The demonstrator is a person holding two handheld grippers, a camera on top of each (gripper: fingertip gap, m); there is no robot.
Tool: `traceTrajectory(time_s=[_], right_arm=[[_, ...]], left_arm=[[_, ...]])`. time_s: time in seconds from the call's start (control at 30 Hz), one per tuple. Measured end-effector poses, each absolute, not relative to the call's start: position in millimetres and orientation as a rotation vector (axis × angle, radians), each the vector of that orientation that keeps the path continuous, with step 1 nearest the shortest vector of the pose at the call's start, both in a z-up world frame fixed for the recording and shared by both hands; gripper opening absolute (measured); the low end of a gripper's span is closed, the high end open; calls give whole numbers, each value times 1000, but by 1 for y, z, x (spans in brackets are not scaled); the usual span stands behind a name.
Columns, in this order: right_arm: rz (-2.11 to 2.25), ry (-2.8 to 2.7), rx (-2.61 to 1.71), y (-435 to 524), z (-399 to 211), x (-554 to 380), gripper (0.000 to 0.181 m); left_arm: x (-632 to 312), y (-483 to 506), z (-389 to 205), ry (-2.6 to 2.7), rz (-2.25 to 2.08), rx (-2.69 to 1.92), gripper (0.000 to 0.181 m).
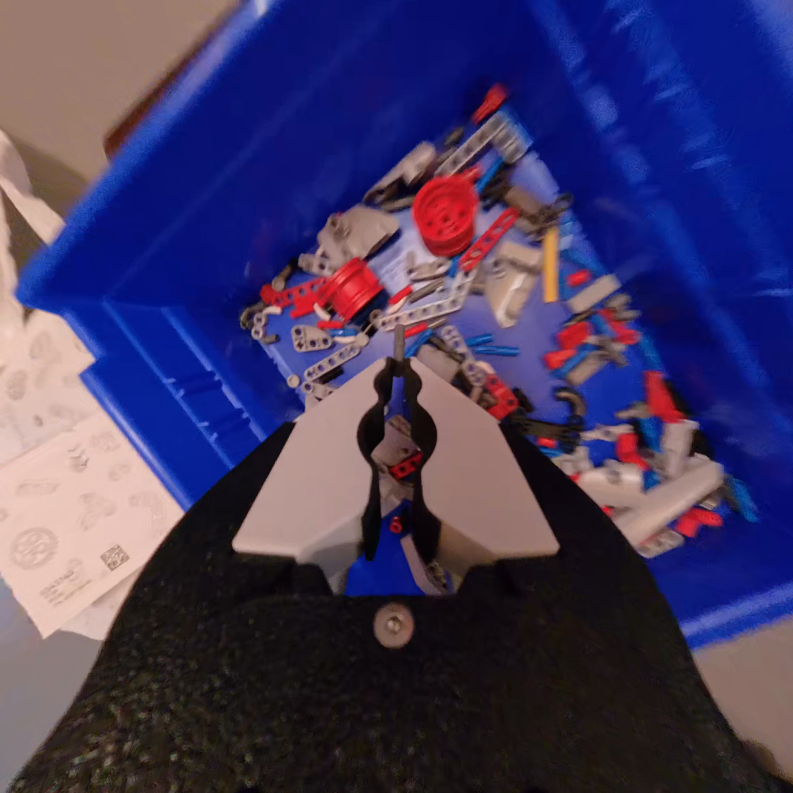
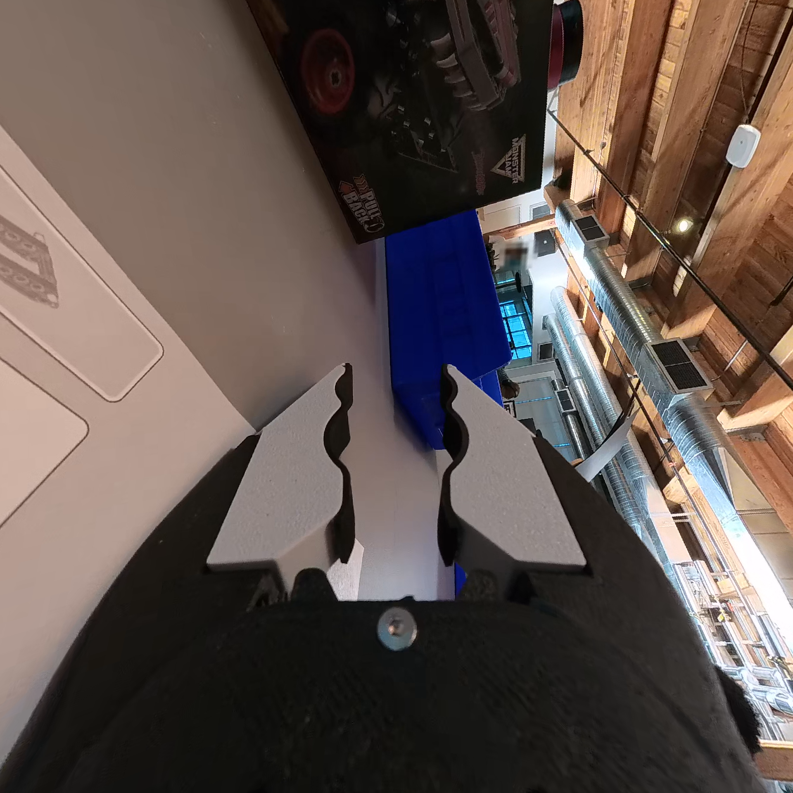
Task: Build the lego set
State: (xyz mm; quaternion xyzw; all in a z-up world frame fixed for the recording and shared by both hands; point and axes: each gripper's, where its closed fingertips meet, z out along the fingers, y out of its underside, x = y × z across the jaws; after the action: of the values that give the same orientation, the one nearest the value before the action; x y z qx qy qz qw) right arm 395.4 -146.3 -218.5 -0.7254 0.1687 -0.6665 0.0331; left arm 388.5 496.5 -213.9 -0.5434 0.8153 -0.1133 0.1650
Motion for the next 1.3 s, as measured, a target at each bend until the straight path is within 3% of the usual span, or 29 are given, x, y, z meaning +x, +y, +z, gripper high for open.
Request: traceTrajectory(time_s=[0.03,0.23,0.33,0.47,0.6,0.87,1.1,1.3], right_arm=[[-2053,517,-2232,-146,-218,395,38],[-2062,518,-2235,-147,-218,395,38],[-2060,519,-2235,-147,-218,395,38],[-2057,517,-2232,-146,-218,395,37],[-2058,517,-2233,-146,-218,395,37],[-2052,522,-2234,-146,-219,395,37],[-2052,520,-2234,-146,-219,395,37],[-2048,520,-2234,-146,-219,396,37]], left_arm=[[387,483,-197,2331,-436,-1499,3],[348,335,-114,2548,-1143,-999,3],[313,258,-137,2802,-1098,-753,2],[280,204,-208,3064,-718,-523,2],[277,203,-239,3121,-549,-513,2],[272,201,-240,3169,-611,-574,9],[282,211,-168,3015,-1028,-616,10],[326,322,-112,2629,-1125,-917,10]])
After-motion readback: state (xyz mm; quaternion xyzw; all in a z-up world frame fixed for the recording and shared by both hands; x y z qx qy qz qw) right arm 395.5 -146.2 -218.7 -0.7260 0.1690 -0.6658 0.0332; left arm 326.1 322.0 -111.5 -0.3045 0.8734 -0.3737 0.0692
